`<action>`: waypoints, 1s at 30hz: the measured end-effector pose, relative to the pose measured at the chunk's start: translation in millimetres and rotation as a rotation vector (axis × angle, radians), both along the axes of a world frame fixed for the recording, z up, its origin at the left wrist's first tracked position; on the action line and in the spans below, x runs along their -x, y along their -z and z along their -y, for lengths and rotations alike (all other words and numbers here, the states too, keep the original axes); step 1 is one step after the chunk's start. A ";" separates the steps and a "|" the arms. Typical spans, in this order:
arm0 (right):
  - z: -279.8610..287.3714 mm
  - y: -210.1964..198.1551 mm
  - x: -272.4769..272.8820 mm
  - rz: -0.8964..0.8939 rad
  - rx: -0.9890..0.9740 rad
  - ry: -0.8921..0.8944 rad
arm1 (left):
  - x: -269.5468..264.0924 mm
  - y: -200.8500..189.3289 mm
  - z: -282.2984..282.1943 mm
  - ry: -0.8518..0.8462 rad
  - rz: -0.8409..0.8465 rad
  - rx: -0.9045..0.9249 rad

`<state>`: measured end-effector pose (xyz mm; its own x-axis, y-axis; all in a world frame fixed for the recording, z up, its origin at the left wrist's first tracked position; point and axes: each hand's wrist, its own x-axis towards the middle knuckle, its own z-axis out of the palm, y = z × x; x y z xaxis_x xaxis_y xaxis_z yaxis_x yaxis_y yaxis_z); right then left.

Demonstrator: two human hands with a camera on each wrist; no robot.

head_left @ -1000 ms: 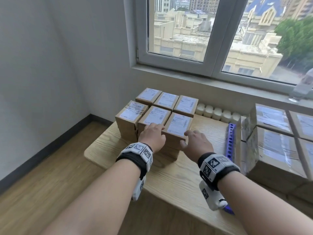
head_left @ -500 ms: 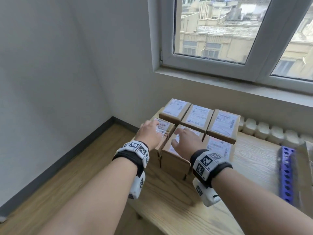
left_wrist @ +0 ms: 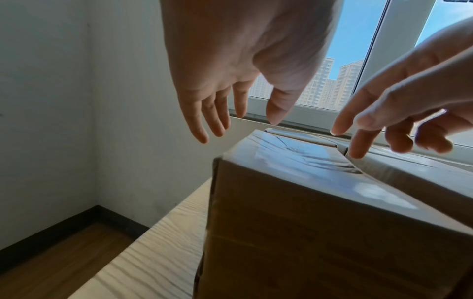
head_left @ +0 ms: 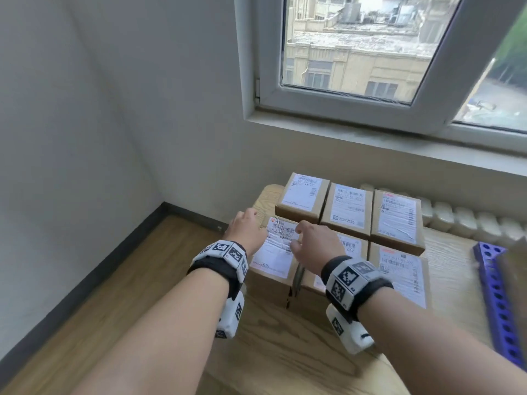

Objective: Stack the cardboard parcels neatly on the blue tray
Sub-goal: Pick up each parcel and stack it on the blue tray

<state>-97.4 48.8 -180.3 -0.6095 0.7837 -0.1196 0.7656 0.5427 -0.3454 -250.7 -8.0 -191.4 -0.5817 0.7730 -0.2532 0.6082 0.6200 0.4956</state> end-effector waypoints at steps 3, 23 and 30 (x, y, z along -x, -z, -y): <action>3.0 2.8 6.9 0.033 0.006 0.067 | 11.1 7.1 -7.5 0.056 0.063 0.017; 19.7 7.2 35.4 0.074 0.008 0.293 | 25.7 21.6 -20.8 0.227 0.226 0.122; 25.2 -13.5 40.7 0.008 -0.013 0.306 | 36.3 3.4 -14.9 0.189 0.195 0.072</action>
<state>-138.1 23.6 -166.8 -0.3440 0.9323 -0.1119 0.8967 0.2909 -0.3335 -287.0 6.9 -194.9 -0.3638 0.8392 -0.4043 0.6136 0.5424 0.5738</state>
